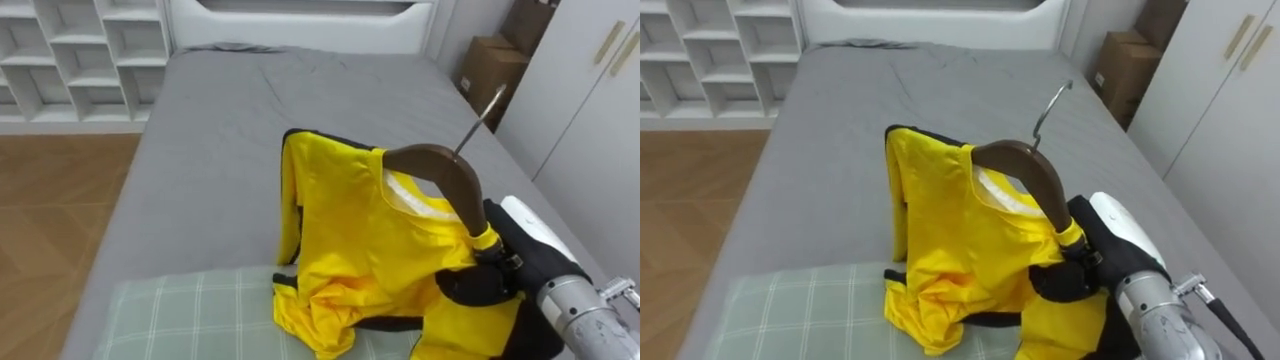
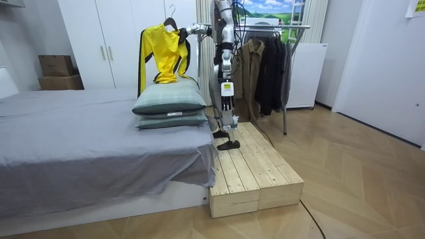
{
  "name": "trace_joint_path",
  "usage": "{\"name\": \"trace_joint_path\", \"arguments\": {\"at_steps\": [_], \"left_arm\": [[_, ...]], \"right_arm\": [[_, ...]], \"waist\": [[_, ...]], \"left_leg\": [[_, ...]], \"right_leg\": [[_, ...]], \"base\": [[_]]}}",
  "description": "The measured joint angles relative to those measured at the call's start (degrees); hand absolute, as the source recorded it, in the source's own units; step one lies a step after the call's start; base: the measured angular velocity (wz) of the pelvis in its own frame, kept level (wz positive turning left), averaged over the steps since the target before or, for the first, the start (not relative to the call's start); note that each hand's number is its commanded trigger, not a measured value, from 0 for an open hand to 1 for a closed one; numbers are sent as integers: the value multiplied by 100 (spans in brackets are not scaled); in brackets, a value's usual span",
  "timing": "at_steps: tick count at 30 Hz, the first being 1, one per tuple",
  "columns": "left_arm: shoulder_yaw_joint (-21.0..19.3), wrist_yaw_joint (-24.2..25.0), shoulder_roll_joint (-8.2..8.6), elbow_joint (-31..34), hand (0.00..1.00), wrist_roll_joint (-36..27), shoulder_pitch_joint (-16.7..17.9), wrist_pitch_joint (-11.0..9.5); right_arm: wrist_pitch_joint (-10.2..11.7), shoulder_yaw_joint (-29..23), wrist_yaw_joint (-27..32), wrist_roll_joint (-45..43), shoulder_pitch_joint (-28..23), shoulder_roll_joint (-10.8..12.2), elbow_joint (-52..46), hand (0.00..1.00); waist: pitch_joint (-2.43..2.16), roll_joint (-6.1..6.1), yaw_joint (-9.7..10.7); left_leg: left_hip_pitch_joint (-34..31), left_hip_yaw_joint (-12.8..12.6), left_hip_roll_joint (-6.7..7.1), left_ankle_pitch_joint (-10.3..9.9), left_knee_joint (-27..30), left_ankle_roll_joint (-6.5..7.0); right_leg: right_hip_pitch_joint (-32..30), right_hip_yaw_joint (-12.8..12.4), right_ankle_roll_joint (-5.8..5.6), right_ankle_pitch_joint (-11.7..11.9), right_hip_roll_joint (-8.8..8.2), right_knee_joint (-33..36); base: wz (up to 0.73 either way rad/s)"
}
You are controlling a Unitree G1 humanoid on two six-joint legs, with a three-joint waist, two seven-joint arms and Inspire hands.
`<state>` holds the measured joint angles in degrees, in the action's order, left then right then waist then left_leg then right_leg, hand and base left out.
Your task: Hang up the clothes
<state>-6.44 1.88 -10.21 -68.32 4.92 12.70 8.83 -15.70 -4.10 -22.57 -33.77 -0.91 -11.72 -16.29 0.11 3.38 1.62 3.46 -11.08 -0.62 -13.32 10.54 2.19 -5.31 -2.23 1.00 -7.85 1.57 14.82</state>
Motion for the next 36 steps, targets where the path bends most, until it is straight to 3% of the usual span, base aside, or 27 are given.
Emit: {"name": "trace_joint_path", "arguments": {"at_steps": [4,7,9,10,12,13,15,17,18,20,22,25,26,27,28,29,32,35,36], "left_arm": [[231,2,-64,-87,0,32,-212,6],[261,-8,-82,-144,0,38,-318,45],[206,15,-90,-253,0,92,-323,65],[210,27,-91,-292,0,116,-323,82],[216,106,-102,-331,0,210,-322,135],[220,105,-105,-329,0,209,-325,156],[274,92,-153,-311,0,209,-412,280],[390,83,-194,-303,0,209,-452,347],[456,84,-208,-302,0,218,-478,383],[456,86,-218,-303,0,250,-475,447],[438,91,-202,-307,0,314,-478,504],[448,126,-173,-325,0,370,-420,556],[477,175,-173,-373,0,426,-421,588],[571,244,-172,-413,0,499,-458,590],[595,261,-176,-443,0,548,-509,590],[620,258,-186,-472,0,688,-571,590],[609,263,-228,-499,0,722,-537,658],[671,273,-190,-483,0,715,-499,702],[672,271,-185,-482,0,709,-494,708]], "right_arm": [[8,6,67,195,-138,-2,0,100],[10,29,94,214,-199,16,-3,100],[14,41,91,147,-198,14,-54,100],[13,42,78,135,-198,14,-54,100],[7,55,60,129,-200,14,-48,100],[7,59,61,129,-203,14,-48,100],[2,83,63,132,-202,20,-34,100],[-27,134,65,132,-205,19,-24,100],[-61,183,67,132,-206,19,-12,100],[-64,281,78,133,-205,17,-13,100],[-63,300,57,168,-203,17,-20,100],[-63,325,43,281,-191,25,-37,100],[-65,349,44,344,-198,28,-40,100],[-68,323,64,436,-197,9,-63,100],[-68,280,73,461,-197,11,-76,100],[-110,264,66,451,-191,33,-83,100],[-137,370,-62,331,-172,66,-405,100],[-52,314,-10,361,-167,2,-529,100],[-42,320,-10,402,-156,-18,-542,100]], "waist": [[2,48,30],[0,61,10],[-1,61,-36],[2,59,-53],[27,36,-105],[27,36,-95],[35,46,-79],[39,87,-66],[41,99,-56],[30,111,-46],[-5,143,5],[-19,138,12],[-1,210,46],[3,200,137],[19,175,196],[7,210,241],[-16,262,179],[28,197,237],[31,173,162]], "left_leg": [[8,-283,-62,-13,15,10],[82,-708,-96,-119,18,21],[105,-1191,-194,-202,25,18],[123,-1309,-211,-224,26,14],[224,-1784,-269,-327,16,7],[250,-1896,-277,-348,12,8],[355,-2350,-284,-424,8,-3],[473,-2697,-284,-492,10,-43],[578,-2882,-282,-525,9,-84],[660,-3005,-276,-568,19,-137],[665,-3081,-283,-573,96,-154],[460,-3059,-505,-572,805,-158],[144,-2719,-658,-580,1486,-221],[-140,-2180,-798,-585,1352,-310],[-271,-2003,-938,-561,1171,-361],[-366,-2059,-1042,-508,1288,-361],[-287,-2382,-1089,-514,1321,-344],[-88,-2426,-1016,-549,1312,-400],[-89,-2143,-925,-560,1280,-401]], "right_leg": [[-86,-208,-31,53,45,4],[-207,-359,-21,151,168,6],[-318,-92,56,287,224,8],[-340,6,83,328,227,0],[-360,757,210,404,180,3],[-373,934,238,405,165,16],[-457,1480,347,342,96,212],[-525,1835,339,155,-27,527],[-524,1947,312,13,-92,717],[-530,1922,322,-68,-72,788],[-521,1789,450,-56,19,657],[-259,1587,475,241,146,50],[-144,1421,449,319,73,-67],[-161,1232,421,334,34,-38],[-204,1178,395,319,48,30],[-410,1076,287,220,47,229],[-450,1341,332,221,52,281],[-423,1099,433,188,125,329],[-469,878,420,181,223,325]], "base": [[-36],[-73],[-110],[-114],[-103],[-83],[-75],[-61],[-50],[-40],[-30],[-31],[0],[17],[22],[-7],[-42],[-36],[-67]]}}
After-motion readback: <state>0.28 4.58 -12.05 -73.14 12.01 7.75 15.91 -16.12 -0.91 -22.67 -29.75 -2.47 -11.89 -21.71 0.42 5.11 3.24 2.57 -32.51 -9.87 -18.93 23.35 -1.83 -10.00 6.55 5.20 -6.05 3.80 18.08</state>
